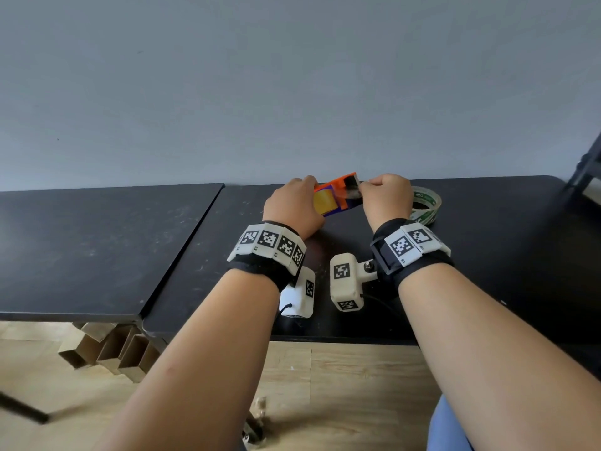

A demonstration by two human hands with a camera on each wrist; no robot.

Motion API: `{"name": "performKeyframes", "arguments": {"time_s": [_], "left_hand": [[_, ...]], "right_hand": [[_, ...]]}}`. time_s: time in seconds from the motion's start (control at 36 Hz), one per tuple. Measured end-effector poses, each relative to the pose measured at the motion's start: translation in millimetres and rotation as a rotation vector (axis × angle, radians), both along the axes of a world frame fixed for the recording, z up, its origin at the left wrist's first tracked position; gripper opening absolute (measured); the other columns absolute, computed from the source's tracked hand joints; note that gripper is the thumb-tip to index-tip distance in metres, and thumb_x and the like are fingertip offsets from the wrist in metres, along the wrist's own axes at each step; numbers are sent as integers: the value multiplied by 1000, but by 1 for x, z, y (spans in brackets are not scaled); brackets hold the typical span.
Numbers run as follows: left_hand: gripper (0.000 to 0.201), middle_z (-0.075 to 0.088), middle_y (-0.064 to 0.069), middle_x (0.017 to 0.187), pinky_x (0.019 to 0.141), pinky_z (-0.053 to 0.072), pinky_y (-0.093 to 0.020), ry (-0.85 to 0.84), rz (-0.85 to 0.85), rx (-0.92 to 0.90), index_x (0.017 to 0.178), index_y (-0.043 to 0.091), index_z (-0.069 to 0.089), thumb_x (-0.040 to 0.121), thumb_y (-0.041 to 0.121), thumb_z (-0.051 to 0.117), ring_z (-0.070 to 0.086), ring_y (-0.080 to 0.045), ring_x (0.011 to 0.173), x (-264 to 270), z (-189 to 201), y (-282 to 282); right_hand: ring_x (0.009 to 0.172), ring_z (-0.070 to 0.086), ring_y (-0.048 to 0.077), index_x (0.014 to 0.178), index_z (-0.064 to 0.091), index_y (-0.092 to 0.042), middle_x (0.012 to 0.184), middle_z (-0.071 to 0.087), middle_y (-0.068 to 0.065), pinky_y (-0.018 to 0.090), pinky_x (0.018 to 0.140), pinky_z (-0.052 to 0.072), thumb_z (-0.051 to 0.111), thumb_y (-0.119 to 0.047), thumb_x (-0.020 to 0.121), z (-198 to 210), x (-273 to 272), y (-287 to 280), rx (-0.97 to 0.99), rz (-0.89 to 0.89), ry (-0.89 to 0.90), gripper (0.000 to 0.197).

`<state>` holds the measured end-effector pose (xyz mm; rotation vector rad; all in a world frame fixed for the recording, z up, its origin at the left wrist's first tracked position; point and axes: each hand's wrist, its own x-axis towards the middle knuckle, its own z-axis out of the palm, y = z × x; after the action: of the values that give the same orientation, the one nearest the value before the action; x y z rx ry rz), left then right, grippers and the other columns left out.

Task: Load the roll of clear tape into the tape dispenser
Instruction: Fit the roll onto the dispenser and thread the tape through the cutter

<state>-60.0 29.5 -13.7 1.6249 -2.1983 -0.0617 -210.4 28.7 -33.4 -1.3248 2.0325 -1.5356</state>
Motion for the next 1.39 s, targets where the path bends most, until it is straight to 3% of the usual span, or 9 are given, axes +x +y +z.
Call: {"name": "performKeyframes", "arguments": {"time_s": [0.08, 0.14, 0.22, 0.61, 0.69, 0.81, 1.08, 1.25, 1.39], "left_hand": [[48, 61, -5, 109, 73, 49, -36, 0, -6, 3, 118, 20, 54, 72, 21, 67, 61, -29, 95, 1, 1, 0], [50, 61, -5, 109, 75, 51, -38, 1, -15, 8, 120, 21, 53, 72, 22, 68, 61, -30, 96, 2, 1, 0], [52, 60, -4, 110, 75, 49, -36, 0, -31, 16, 121, 22, 53, 71, 22, 69, 61, -29, 96, 2, 1, 1], [53, 60, -4, 110, 75, 48, -33, 54, -32, 39, 121, 21, 52, 71, 21, 70, 59, -27, 96, 5, 1, 0], [52, 60, -5, 111, 75, 49, -34, 71, -17, 35, 120, 20, 53, 71, 21, 70, 59, -27, 96, 4, 1, 1], [52, 60, -6, 112, 76, 48, -33, 97, -5, 18, 121, 18, 54, 71, 22, 70, 59, -28, 98, 4, 0, 0], [50, 61, -7, 112, 74, 45, -31, 109, -17, 15, 120, 18, 57, 72, 20, 68, 60, -28, 99, 2, 0, 2], [52, 61, -7, 112, 75, 44, -29, 107, -32, 13, 122, 21, 57, 71, 18, 68, 60, -27, 100, 3, 0, 2], [53, 61, -7, 113, 73, 42, -29, 86, -35, 5, 124, 21, 55, 73, 18, 69, 60, -27, 100, 3, -1, 3]], "right_hand": [[61, 46, 20, 55, 50, -10, 60, 52, 2, 25, 50, 31, 58, -14, 89, -2, 1, -3, -11, -10, 0, 36], [77, 59, 23, 77, 68, -3, 82, 68, 8, 25, 64, 37, 60, -20, 91, -3, 1, -5, -27, -10, -5, 23], [93, 65, 25, 93, 72, -3, 100, 73, 10, 25, 71, 39, 62, -23, 91, -2, 1, -7, -67, -20, -18, 23], [91, 64, 22, 92, 72, -4, 99, 72, 8, 24, 73, 42, 61, -17, 90, 4, 4, -5, -106, -28, -61, 17], [73, 58, 20, 74, 68, -1, 78, 67, 7, 27, 65, 43, 61, -15, 86, 6, 2, -5, -84, -21, -73, 20], [51, 37, 11, 53, 38, -13, 55, 43, -2, 25, 48, 29, 61, -15, 84, 7, 2, -3, -33, -23, -50, 39], [58, 43, 14, 63, 50, -8, 59, 46, -3, 21, 46, 29, 63, -12, 83, -2, 0, -3, -36, -23, -48, 25], [72, 51, 19, 76, 56, -6, 79, 58, 5, 19, 47, 28, 60, -13, 88, -3, 1, -2, -45, -49, -17, 14], [78, 53, 19, 86, 62, -5, 85, 60, 5, 26, 64, 35, 58, -16, 91, 0, 3, -4, -33, -70, -25, 13]]}}
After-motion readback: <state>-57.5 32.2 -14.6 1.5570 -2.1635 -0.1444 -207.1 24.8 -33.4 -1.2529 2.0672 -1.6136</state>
